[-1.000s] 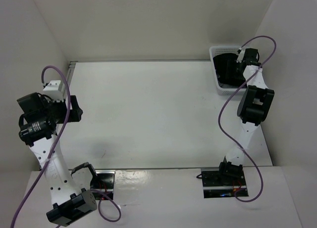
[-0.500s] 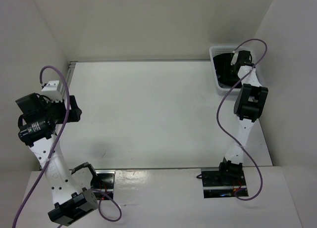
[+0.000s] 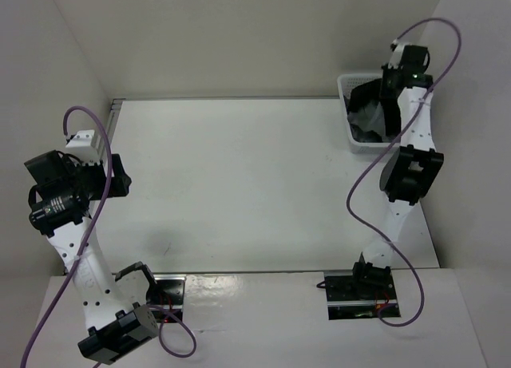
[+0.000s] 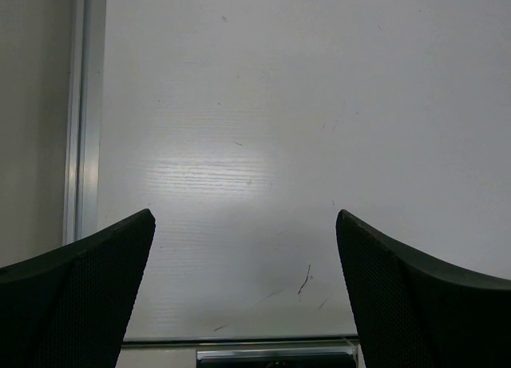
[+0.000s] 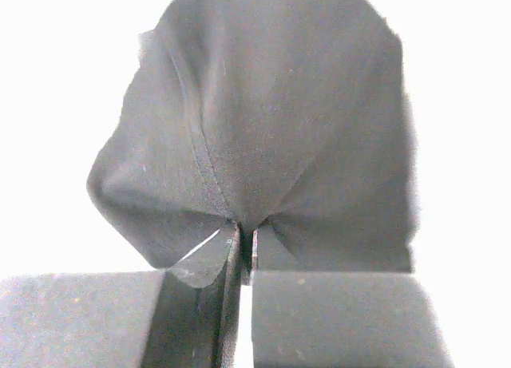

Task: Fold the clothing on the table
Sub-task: Grab the skirt from the pile, then move the skirt to the center of the board

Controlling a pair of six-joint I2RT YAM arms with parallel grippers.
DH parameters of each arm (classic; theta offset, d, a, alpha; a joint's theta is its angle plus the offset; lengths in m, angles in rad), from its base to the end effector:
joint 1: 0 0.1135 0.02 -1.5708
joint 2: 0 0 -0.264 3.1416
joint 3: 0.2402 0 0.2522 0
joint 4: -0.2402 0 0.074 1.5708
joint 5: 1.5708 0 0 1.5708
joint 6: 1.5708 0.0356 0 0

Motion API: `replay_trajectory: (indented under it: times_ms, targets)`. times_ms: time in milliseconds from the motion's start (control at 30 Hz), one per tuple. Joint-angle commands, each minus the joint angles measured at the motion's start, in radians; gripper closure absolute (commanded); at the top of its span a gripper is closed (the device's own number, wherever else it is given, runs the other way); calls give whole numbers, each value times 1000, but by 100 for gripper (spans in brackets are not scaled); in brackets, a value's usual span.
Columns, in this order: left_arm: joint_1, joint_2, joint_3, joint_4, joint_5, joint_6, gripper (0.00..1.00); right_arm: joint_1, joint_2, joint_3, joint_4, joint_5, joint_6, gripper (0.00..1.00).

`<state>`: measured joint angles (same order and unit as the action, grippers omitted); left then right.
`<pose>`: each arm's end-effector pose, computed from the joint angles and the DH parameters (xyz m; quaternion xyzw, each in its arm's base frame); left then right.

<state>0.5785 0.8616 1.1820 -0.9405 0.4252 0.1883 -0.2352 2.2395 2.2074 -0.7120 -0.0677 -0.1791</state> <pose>0.1322 0.0688 0.3861 -0.0738 0.8713 -0.0066 0.4850 0.4975 -0.1167 0.2986 0.0121 0.9153 -0.0522 0.3992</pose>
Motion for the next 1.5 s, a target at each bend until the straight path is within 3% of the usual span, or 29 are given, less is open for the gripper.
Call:
replay_trajectory:
  times_ms: [0,200,300,400,533,667,767,900,1033,1100,1133,1167,1200,1267,1367,1467]
  targets:
    - [7,-3,-1,12,38,22,0,11,-282,199,-1,-64,12,100]
    - [7,-24,-1,12,38,22,0,33,-287,392,-105,-123,23,100]
    - [7,-35,-1,12,38,22,0,45,-235,405,-136,-51,7,100]
    - [7,-45,-1,12,38,22,0,45,-166,462,-200,-61,7,100]
    - [-2,-55,-1,12,29,22,0,88,-199,450,-216,-118,7,100]
    - [-2,-55,-1,22,29,22,0,227,-268,399,-248,-147,-49,100]
    - [-2,-55,-1,22,29,22,0,434,-329,345,-283,-173,-98,100]
    - [-2,-64,-1,22,29,22,0,598,-408,287,-284,-221,-132,100]
    - [-2,-73,-1,22,20,22,0,640,-446,198,-306,-251,-195,95]
    - [-2,-73,-1,22,20,22,0,640,-480,87,-307,-221,-233,88]
    - [-2,-73,-1,22,20,22,0,640,-498,31,-307,-221,-253,79]
    - [-2,-82,-1,22,20,22,0,640,-542,-32,-307,-221,-302,41]
    - [-2,-82,-1,22,20,22,0,649,-570,-170,-294,-207,-322,23]
    - [-2,-82,-1,22,30,22,0,691,-625,-320,-227,-137,-347,6]
    - [-2,-82,-1,22,41,22,0,749,-690,-594,-184,63,-378,4]
    - [-22,-82,-1,22,52,33,0,758,-690,-730,-112,262,-360,3]
